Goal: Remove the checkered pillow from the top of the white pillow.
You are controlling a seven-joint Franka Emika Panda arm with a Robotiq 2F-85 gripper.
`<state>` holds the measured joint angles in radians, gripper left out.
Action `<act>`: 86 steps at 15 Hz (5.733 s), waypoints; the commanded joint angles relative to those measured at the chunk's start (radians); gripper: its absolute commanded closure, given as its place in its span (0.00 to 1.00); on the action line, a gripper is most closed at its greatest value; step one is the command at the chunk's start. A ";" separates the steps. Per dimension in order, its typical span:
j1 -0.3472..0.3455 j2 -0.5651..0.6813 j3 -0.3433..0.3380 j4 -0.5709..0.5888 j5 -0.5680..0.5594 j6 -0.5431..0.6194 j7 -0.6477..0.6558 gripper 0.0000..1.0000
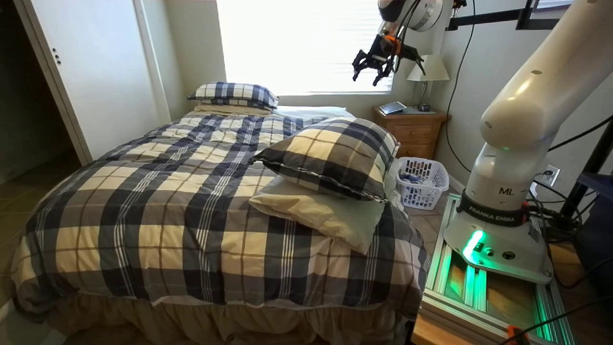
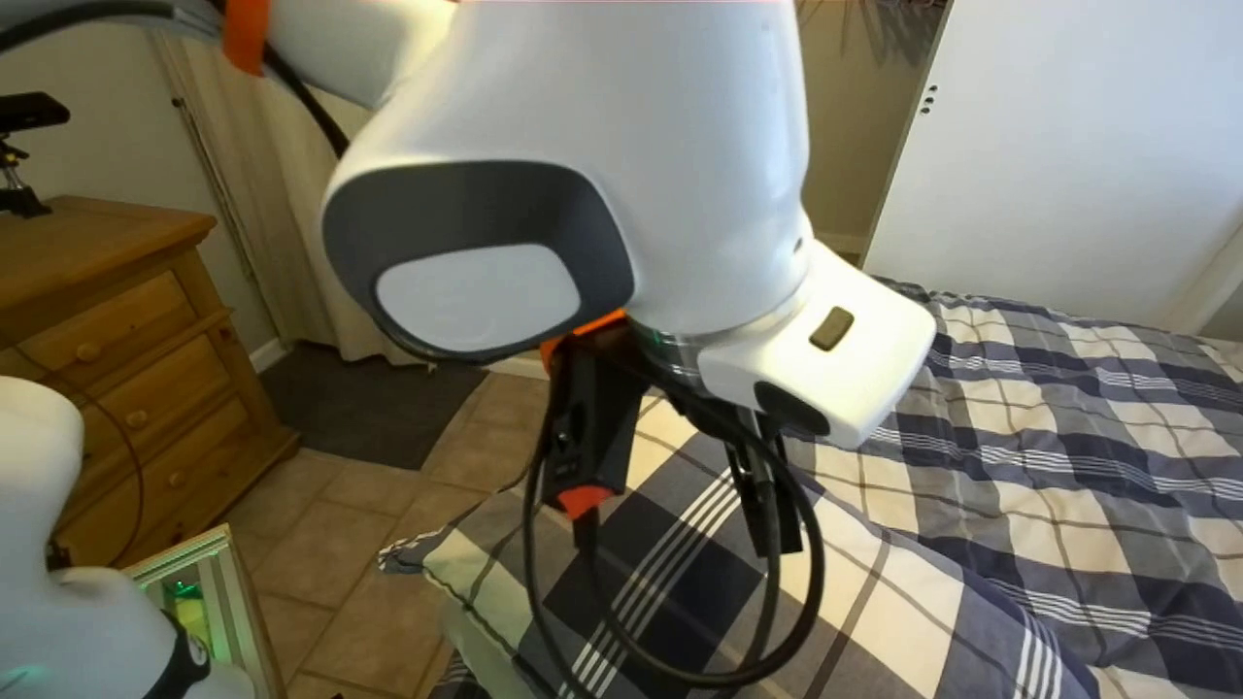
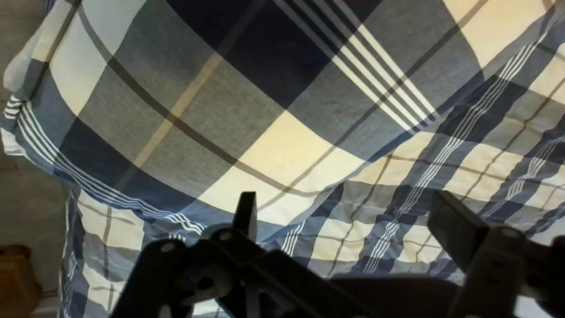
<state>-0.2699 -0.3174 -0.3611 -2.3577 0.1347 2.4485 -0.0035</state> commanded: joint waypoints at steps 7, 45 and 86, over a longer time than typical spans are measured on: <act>-0.021 0.344 0.065 0.171 -0.211 -0.016 0.188 0.00; 0.004 0.461 0.118 0.148 0.002 0.038 0.113 0.98; 0.031 0.308 0.159 0.477 -0.291 0.092 0.491 0.98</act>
<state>-0.2474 -0.0108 -0.1930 -1.8835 -0.1597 2.5424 0.4906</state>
